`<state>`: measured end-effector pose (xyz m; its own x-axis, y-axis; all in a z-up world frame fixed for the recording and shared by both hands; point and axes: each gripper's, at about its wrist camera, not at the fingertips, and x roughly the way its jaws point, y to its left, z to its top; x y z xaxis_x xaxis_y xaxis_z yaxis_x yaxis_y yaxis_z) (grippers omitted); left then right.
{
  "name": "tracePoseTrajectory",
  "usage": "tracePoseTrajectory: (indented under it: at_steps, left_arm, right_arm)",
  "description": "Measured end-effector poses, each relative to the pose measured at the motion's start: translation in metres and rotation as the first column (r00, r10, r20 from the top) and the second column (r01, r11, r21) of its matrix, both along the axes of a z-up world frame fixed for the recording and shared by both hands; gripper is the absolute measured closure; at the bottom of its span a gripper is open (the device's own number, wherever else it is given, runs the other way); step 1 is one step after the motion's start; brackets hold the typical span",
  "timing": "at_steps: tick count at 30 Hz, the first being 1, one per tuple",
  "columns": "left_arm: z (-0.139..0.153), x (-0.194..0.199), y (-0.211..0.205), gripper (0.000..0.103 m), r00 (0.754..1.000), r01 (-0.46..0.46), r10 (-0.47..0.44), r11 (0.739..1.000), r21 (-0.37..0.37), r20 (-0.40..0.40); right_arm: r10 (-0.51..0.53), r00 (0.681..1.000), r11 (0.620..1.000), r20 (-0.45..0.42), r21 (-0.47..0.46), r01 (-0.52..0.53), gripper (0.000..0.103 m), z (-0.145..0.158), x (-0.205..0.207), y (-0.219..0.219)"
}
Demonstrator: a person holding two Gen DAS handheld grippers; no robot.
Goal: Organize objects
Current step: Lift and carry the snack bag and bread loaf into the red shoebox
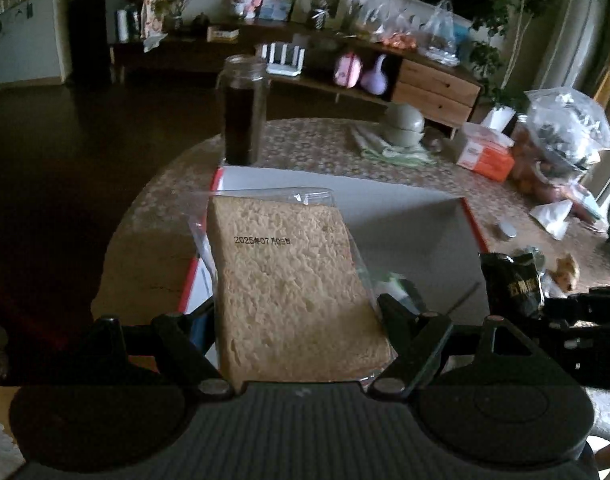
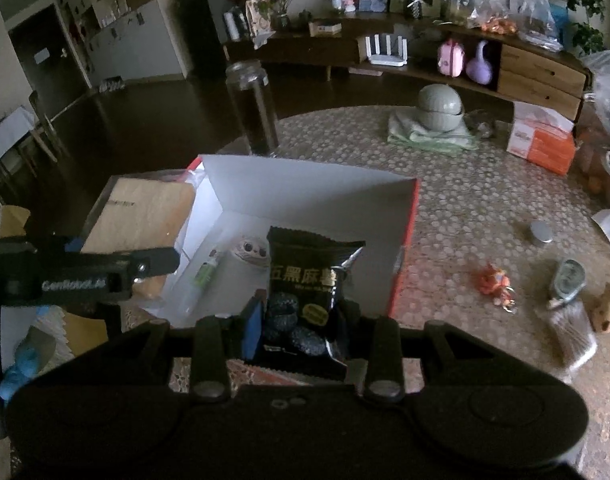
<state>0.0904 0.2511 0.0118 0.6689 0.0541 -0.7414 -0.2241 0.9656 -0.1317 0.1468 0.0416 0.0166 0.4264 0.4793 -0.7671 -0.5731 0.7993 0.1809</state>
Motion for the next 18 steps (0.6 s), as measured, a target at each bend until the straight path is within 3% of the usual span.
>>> tracePoseTrajectory:
  at_steps: [7,14,18]
  left_arm:
    - [-0.018,0.023,0.009,0.022,0.999,0.026,-0.027,1.000,-0.009,-0.026]
    - [-0.039,0.042,-0.002,0.022,0.993,0.076,-0.066,0.993,0.095,-0.096]
    - [-0.047,0.048,0.000,0.022,0.991,0.075,-0.062,0.992,0.104,-0.122]
  right_arm:
    - [0.033,0.999,0.997,0.007,-0.065,-0.033,0.067,-0.020,0.003,0.033]
    - [0.033,0.999,0.994,-0.013,-0.107,-0.035,0.067,-0.042,0.009,0.049]
    - [0.043,0.999,0.990,-0.020,-0.130,-0.045,0.067,-0.051,0.008,0.055]
